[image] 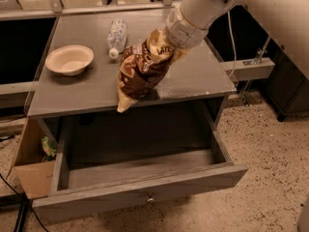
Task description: Pick brown chip bag from top drawer and place on counter
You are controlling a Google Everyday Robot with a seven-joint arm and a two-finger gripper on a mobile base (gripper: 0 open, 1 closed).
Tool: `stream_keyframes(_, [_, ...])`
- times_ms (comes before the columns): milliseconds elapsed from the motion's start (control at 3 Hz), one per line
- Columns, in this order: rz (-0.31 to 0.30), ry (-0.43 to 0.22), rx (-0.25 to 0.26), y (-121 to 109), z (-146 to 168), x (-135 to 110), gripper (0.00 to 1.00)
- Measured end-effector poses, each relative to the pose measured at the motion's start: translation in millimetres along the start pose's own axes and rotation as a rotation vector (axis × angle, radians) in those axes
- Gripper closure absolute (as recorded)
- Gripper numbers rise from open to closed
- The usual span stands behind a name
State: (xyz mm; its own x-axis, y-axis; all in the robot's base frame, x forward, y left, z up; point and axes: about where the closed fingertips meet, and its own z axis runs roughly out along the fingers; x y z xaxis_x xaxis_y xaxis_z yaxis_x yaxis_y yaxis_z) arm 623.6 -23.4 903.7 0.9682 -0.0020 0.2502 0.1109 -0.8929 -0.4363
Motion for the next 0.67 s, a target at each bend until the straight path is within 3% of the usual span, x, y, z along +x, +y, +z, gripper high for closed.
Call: stream_keyframes(667, [-0.001, 0.000, -0.001, 0.0, 0.4, 0.1, 0.50])
